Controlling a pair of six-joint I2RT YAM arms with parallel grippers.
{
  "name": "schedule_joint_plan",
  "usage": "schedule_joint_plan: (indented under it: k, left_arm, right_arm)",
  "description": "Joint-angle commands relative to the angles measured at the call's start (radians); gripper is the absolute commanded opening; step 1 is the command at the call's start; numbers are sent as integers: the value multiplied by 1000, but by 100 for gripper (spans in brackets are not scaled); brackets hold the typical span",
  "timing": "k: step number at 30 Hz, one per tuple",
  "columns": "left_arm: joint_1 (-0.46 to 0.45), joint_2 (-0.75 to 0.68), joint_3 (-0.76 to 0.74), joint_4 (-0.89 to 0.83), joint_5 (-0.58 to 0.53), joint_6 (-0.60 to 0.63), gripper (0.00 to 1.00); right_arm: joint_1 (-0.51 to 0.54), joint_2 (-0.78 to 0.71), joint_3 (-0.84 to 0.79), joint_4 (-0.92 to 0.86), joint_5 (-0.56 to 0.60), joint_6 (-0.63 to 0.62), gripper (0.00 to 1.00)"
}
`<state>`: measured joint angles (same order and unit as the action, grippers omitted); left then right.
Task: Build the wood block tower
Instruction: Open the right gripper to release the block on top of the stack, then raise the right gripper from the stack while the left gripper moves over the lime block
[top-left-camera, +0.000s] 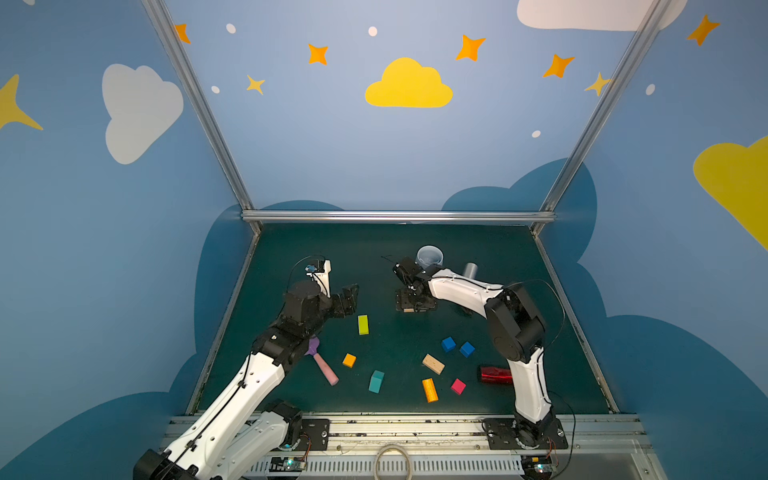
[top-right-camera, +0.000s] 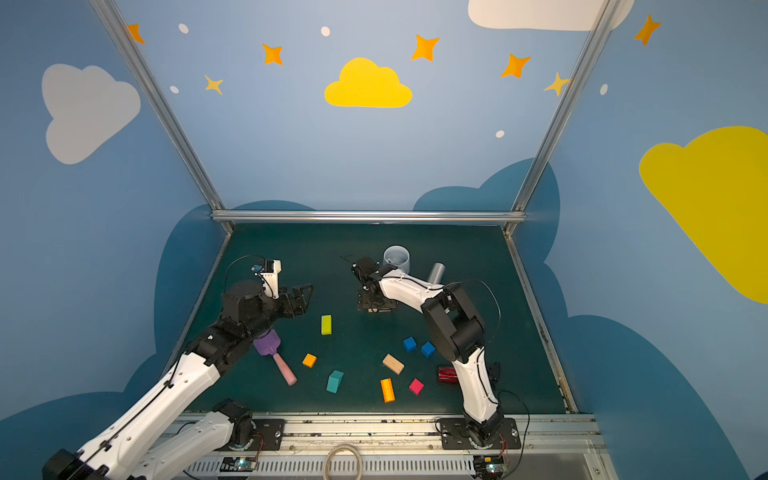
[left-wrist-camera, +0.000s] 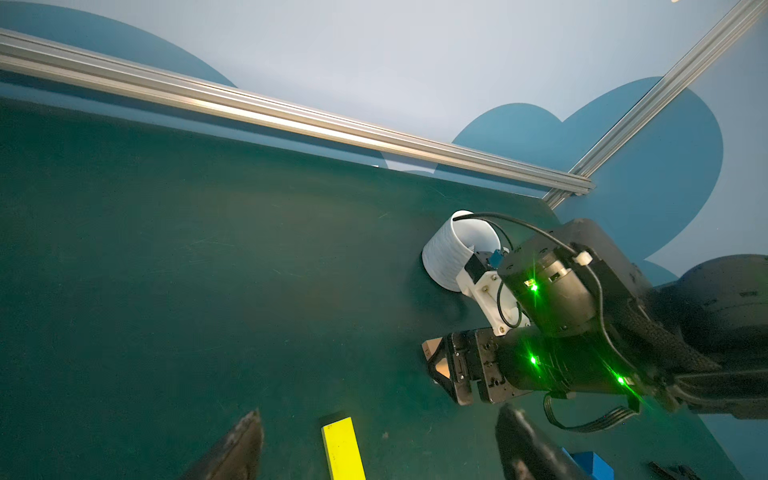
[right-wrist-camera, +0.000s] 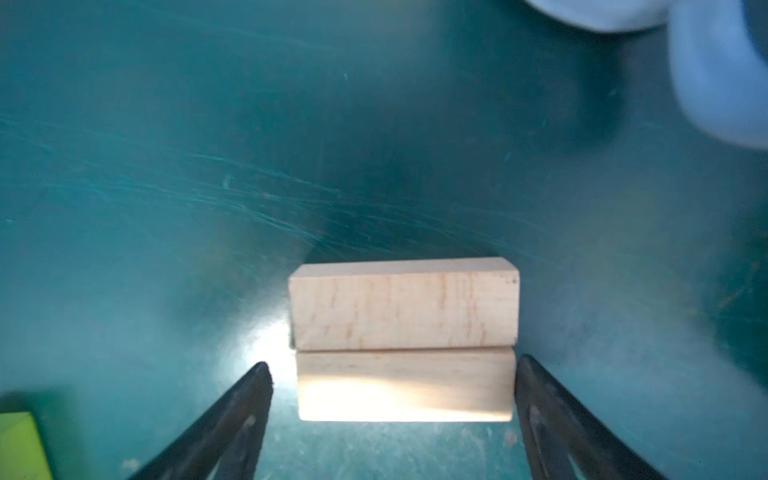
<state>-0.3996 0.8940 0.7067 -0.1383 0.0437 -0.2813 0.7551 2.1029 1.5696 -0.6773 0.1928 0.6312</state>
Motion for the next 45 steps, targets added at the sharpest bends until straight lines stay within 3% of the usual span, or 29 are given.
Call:
schedule_joint_plan:
  k: [1, 15, 30, 37, 45]
  left_arm:
    - [-1, -10, -6, 8, 17, 13, 88]
    - [-2, 0, 0, -3, 37, 11, 88]
    - [-3, 67, 47, -51, 35, -46, 86]
    - [-3, 162, 86, -94, 7, -120, 85]
    - [-7, 380, 243, -343, 1, -151, 82]
  right_arm:
    - [3, -28, 23, -28, -1, -9, 89]
    - [7, -82, 6, -50, 16, -5, 89]
    - [-14, -356, -106, 59, 18, -18, 89]
    - [-61, -488, -99, 190, 10, -70, 89]
    - [-94, -552, -182, 312, -139, -70, 87]
